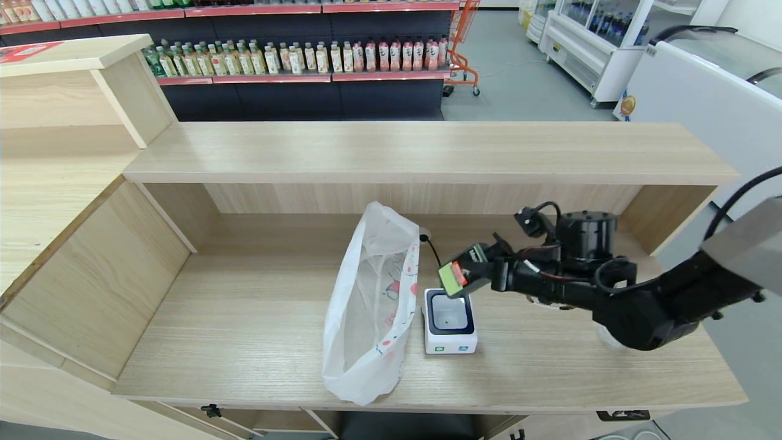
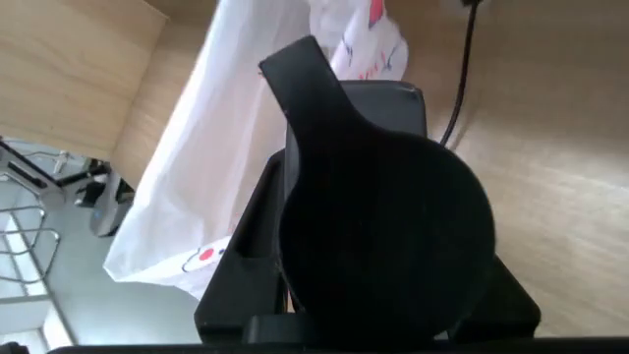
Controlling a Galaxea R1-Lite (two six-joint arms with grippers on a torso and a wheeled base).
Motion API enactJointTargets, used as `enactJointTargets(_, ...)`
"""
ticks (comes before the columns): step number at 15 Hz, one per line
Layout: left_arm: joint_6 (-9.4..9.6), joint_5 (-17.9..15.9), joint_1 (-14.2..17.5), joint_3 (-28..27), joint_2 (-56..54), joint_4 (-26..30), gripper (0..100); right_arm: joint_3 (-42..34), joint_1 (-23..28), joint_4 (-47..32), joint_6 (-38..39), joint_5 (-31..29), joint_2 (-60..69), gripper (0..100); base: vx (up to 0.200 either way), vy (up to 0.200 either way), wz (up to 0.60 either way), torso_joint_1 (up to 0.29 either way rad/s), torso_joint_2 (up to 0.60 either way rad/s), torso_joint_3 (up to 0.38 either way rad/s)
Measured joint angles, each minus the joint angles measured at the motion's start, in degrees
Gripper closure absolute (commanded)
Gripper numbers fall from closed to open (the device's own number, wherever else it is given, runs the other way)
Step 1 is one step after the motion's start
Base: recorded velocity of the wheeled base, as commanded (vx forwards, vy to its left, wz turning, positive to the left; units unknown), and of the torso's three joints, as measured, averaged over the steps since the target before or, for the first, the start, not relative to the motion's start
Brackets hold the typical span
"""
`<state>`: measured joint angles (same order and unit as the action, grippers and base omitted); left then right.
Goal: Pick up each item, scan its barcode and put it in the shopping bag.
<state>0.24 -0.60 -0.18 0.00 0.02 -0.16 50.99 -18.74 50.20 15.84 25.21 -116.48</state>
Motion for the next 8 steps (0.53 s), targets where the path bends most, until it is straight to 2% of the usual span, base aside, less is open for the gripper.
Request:
enactJointTargets(3,0.02,-0.02,0.0,0.0,0.0,0.0,0,-0.28,2.4,-6.47,-7.3,0.02,10.58,100,0.0,0.0,0.0,0.0,0.0,0.0)
enactJointTargets(5,-0.02,-0.02,0.0,0.0,0.0,0.0,0,-1.68,3.45,-9.48,-18.02,-0.01,16.92,100,0.0,0.0,0.0,0.0,0.0,0.0)
enactJointTargets(6,0.0,-0.02,0.0,0.0,0.0,0.0,0,-2.86,3.67,-9.72,-23.2,-0.06,19.24,100,0.0,0.2,0.0,0.002,0.0,0.002)
enactJointTargets(8,-0.04,-0.02,0.0,0.0,0.0,0.02,0,-4.94,3.52,-10.05,-27.1,-0.15,22.41,100,0.0,0.2,0.0,-0.002,0.0,0.005)
